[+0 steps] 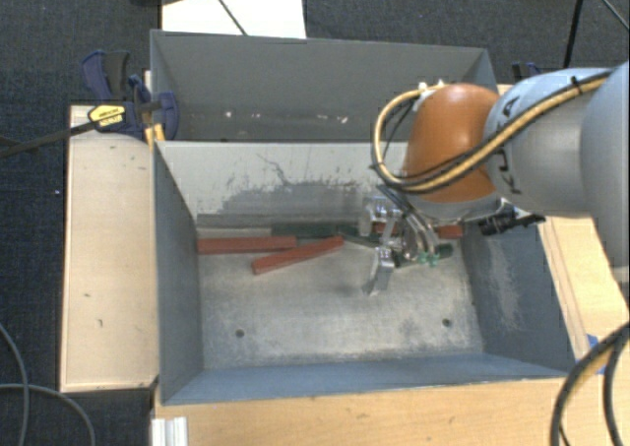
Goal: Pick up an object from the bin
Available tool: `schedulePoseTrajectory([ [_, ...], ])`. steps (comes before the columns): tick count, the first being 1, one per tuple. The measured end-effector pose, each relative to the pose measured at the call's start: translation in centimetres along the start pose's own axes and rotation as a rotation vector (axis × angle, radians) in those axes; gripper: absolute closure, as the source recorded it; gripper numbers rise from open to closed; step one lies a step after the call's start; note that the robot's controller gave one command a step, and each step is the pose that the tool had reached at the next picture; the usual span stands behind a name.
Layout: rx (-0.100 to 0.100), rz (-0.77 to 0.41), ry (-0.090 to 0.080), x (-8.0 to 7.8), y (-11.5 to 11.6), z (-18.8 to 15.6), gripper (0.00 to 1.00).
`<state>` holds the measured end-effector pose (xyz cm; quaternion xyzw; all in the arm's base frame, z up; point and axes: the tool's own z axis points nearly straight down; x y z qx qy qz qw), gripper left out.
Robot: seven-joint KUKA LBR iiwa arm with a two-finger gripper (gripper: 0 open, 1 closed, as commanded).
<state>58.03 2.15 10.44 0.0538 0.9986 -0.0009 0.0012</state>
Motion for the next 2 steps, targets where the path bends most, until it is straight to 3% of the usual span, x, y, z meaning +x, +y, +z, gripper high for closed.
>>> schedulePoseTrajectory([
  [1, -0.005, 0.022, 0.0, -0.6, -3.3, 1.7, 0.0],
  [2, -0.002, 0.108, -0.001, -1.5, -8.2, 3.4, 1.0],
])
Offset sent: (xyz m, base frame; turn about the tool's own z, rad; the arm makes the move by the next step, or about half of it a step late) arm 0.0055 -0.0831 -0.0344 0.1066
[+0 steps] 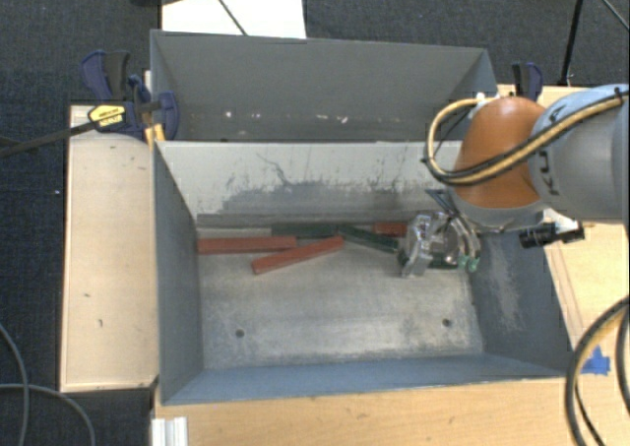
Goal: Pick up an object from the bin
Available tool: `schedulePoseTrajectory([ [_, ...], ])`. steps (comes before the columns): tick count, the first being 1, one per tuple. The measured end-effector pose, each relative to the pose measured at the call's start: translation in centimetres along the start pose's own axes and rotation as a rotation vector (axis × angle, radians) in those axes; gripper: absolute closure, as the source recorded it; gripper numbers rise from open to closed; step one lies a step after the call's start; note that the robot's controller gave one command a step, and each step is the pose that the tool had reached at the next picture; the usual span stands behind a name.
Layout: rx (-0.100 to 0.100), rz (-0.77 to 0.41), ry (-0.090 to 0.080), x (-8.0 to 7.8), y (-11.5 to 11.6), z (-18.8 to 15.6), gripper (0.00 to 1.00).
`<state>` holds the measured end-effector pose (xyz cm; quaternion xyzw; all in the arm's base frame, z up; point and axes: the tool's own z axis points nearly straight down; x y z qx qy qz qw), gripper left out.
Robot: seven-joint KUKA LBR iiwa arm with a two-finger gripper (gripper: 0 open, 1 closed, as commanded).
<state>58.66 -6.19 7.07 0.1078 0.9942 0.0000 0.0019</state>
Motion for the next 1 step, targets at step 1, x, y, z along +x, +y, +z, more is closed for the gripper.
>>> schedulePoseTrajectory([
  [1, 0.0, 0.0, 0.0, 0.0, 0.0, 0.0, 1.0],
])
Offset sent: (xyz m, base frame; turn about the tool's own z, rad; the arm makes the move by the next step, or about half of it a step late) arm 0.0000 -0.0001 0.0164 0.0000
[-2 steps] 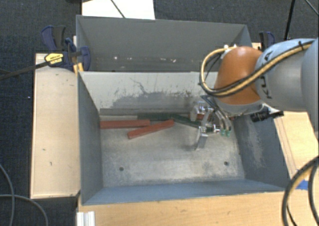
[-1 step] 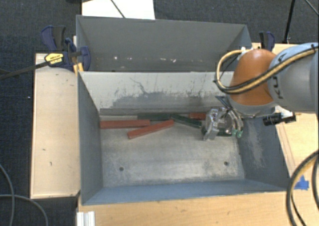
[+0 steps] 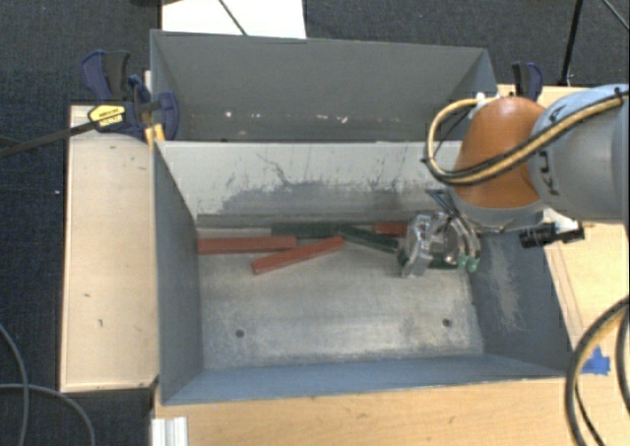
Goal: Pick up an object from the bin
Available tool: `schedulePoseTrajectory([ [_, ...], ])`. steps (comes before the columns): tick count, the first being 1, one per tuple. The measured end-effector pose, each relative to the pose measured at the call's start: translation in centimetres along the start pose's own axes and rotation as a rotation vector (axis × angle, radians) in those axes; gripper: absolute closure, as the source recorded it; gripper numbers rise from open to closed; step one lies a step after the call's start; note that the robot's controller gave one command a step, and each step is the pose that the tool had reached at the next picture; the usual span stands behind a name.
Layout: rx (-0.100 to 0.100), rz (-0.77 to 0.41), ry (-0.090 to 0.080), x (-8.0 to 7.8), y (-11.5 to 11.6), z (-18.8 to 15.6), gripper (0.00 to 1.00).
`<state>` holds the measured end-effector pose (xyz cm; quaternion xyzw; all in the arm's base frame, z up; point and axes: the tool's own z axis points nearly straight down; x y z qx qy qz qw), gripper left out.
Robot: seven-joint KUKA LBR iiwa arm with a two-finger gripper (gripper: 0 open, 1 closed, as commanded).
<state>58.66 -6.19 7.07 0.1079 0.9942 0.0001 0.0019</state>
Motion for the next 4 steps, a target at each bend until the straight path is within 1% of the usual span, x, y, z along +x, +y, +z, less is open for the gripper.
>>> schedulePoseTrajectory([
  [1, 0.0, 0.0, 0.001, 0.0, 0.0, -0.1, 1.0],
  [3, 0.0, 0.001, 0.0, 0.0, 0.0, -1.5, 1.0],
  [4, 0.0, 0.001, 0.007, 0.1, 0.0, -2.9, 1.0],
])
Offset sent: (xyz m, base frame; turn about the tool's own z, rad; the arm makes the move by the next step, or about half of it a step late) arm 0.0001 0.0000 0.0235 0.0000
